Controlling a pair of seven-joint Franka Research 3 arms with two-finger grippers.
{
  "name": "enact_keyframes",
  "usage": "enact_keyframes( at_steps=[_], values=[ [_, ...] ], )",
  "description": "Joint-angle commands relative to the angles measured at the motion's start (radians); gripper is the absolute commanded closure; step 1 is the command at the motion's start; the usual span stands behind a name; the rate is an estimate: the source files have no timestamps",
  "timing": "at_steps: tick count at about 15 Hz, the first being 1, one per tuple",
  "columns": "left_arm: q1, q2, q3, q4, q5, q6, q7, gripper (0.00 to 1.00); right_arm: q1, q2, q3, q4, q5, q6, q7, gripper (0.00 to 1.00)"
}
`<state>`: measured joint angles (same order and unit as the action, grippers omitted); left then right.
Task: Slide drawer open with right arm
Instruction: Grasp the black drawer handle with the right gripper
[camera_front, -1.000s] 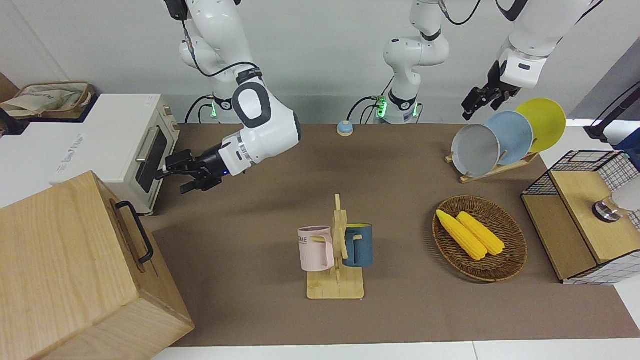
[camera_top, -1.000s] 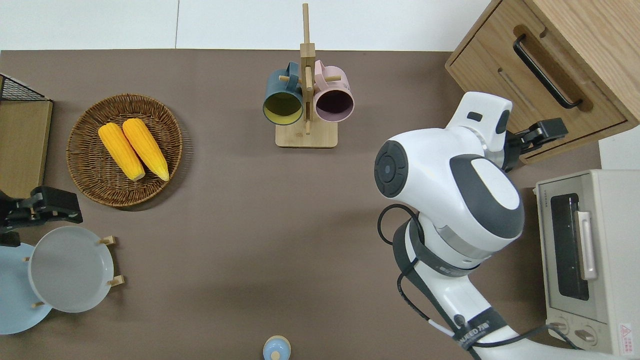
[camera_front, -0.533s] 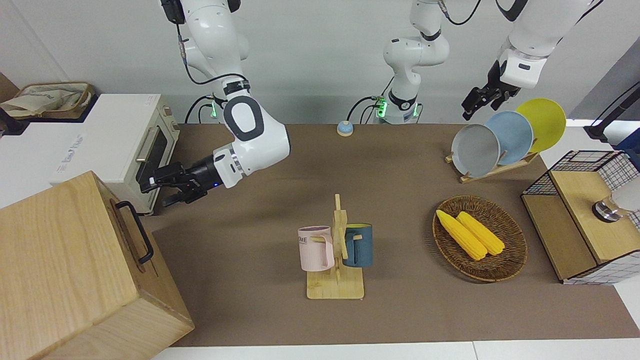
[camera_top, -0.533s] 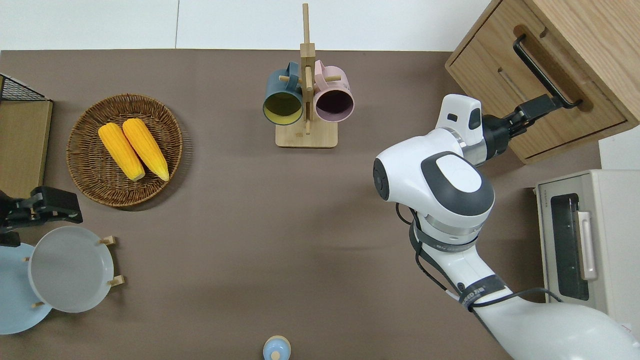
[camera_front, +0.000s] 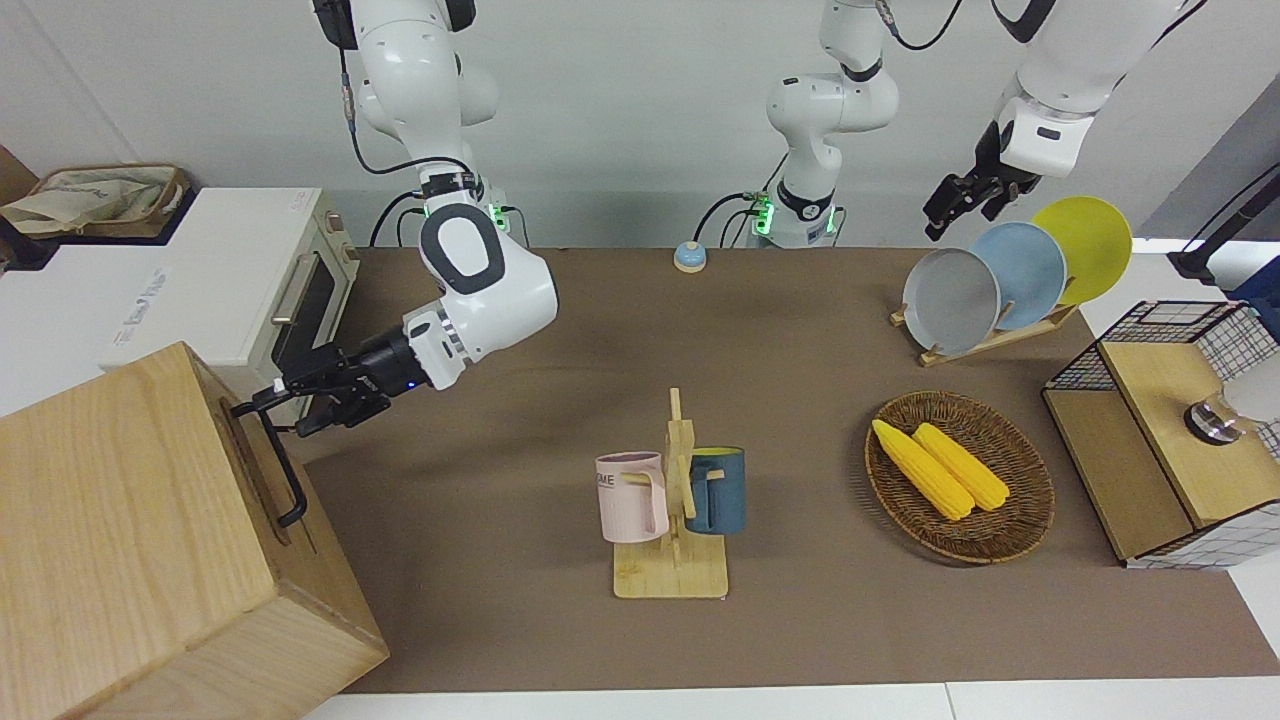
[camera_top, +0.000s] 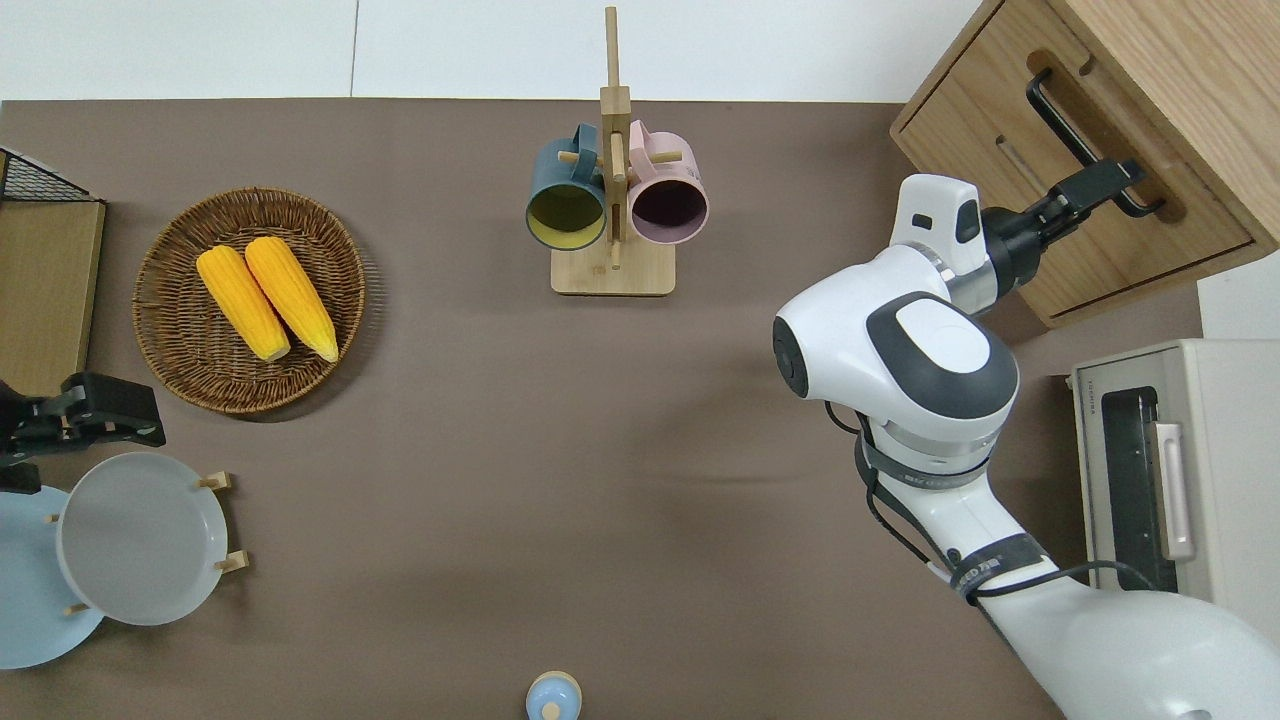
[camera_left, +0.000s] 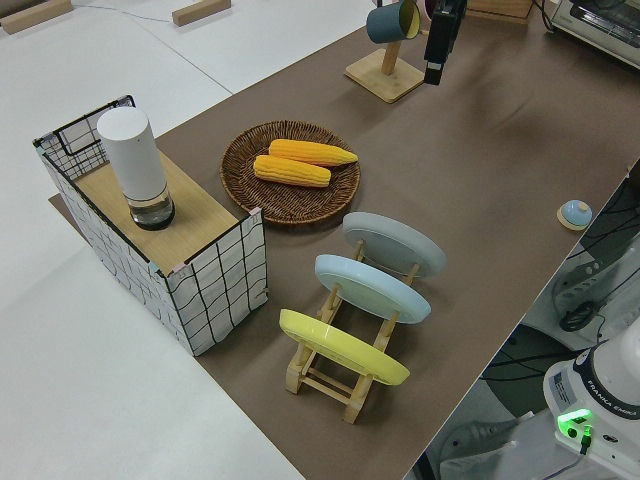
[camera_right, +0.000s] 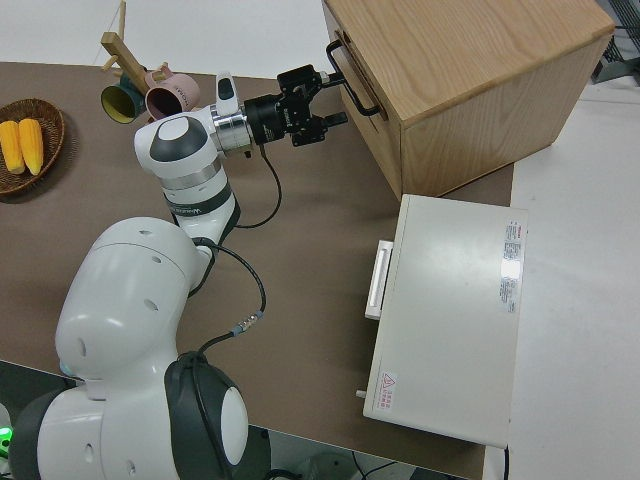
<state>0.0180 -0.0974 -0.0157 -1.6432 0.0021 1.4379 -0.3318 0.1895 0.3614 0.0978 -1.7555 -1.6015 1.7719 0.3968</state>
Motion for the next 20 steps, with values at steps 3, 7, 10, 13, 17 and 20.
enact_keyframes(
  at_steps=[3,7,10,13,17,20],
  values=[
    [-0.004,-0.008,0.005,0.000,-0.004,-0.002,0.010,0.01,-0.024,0.017,-0.003,0.011,-0.064,0.052,0.023,0.143],
    [-0.004,-0.008,0.005,0.000,-0.004,-0.002,0.010,0.01,-0.025,0.022,-0.021,0.013,-0.087,0.087,0.045,0.205],
    [-0.004,-0.008,0.005,0.000,-0.004,-0.002,0.010,0.01,-0.028,0.027,-0.021,0.021,-0.083,0.089,0.088,0.447],
    [-0.004,-0.008,0.005,0.000,-0.004,-0.002,0.010,0.01,-0.028,0.031,-0.021,0.027,-0.078,0.089,0.105,0.696],
    [-0.004,-0.008,0.005,0.000,-0.004,-0.002,0.010,0.01,-0.025,0.031,-0.021,0.027,-0.074,0.084,0.114,0.881],
    [-0.004,-0.008,0.005,0.000,-0.004,-0.002,0.010,0.01,-0.012,0.030,-0.020,0.044,-0.032,0.072,0.103,0.998]
  ],
)
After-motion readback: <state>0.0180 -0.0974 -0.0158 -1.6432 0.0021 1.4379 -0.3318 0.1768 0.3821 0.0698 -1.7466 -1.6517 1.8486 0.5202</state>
